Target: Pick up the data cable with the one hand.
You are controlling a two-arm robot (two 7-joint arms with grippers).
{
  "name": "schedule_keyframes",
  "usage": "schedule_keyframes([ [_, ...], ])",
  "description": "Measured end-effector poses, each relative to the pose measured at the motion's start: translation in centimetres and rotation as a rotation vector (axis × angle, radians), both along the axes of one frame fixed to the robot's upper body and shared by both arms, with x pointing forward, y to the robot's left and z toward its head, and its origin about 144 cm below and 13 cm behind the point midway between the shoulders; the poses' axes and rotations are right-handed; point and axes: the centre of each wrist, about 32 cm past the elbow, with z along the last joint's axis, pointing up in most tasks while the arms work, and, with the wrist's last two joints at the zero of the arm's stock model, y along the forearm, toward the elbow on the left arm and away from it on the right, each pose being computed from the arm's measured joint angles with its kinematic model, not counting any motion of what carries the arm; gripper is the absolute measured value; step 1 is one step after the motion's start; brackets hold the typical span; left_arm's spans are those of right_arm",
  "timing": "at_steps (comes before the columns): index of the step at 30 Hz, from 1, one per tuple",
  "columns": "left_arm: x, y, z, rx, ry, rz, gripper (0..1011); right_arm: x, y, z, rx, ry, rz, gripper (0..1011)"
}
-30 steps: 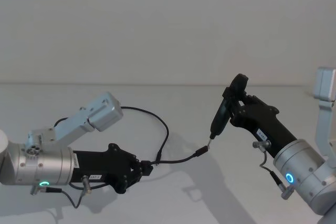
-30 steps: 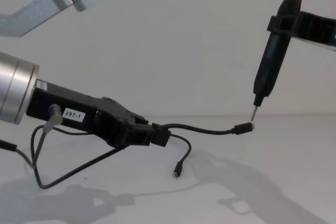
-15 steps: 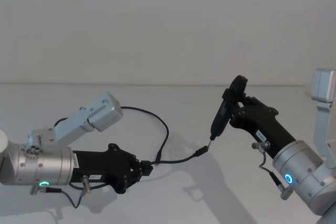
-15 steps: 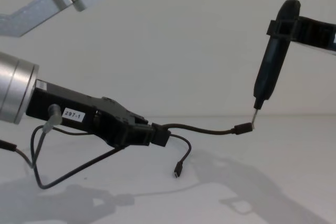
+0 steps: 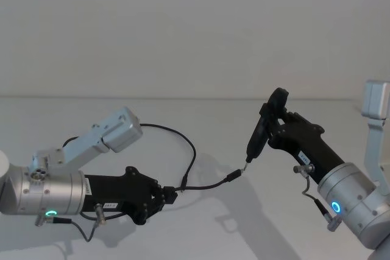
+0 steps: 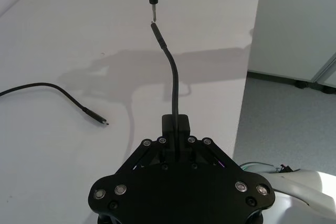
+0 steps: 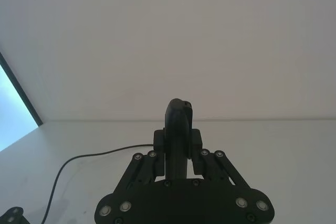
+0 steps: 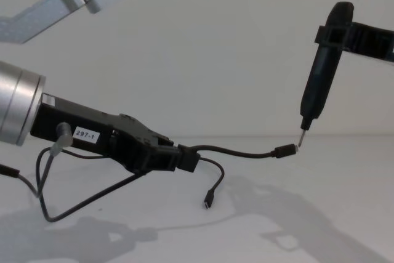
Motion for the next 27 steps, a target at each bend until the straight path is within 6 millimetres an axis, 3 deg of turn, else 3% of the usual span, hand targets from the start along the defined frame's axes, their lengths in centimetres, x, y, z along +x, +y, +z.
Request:
schedule_keyframes([
  [27,0.0,0.0,0.0,0.0,0.0,0.0,37,0.54,-0.1,-0.45,-0.012,0.011,0.012,279],
])
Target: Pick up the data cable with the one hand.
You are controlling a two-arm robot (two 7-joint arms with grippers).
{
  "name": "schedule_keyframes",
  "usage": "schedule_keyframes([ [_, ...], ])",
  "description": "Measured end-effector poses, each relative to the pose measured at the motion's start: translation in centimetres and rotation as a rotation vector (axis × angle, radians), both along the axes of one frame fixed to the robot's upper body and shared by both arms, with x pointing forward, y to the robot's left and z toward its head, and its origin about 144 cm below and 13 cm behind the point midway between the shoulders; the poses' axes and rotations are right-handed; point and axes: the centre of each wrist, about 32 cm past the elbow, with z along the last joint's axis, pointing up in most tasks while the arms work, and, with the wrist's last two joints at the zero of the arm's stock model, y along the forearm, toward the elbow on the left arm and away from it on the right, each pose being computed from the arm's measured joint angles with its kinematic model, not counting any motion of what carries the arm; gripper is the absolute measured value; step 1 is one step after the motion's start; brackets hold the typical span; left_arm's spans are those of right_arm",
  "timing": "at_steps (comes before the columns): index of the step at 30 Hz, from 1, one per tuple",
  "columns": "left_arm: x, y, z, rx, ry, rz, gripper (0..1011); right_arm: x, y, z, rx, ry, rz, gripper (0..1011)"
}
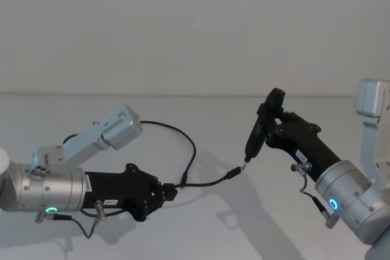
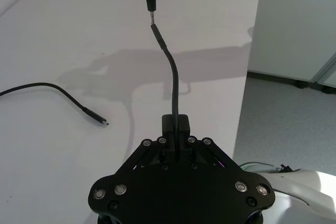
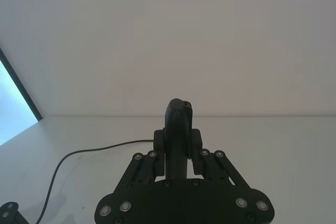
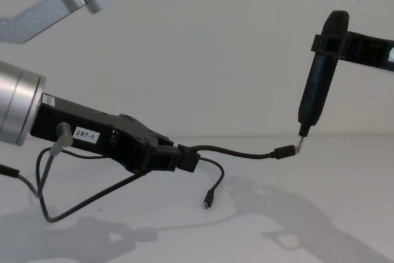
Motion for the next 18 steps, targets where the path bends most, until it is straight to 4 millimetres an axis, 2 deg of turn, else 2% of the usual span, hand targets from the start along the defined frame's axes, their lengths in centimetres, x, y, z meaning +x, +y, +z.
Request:
schedule_keyframes([
  [18,0.0,0.0,0.0,0.0,0.0,0.0,37,0.16,0.0,0.09,0.0,-0.004,0.011,279],
])
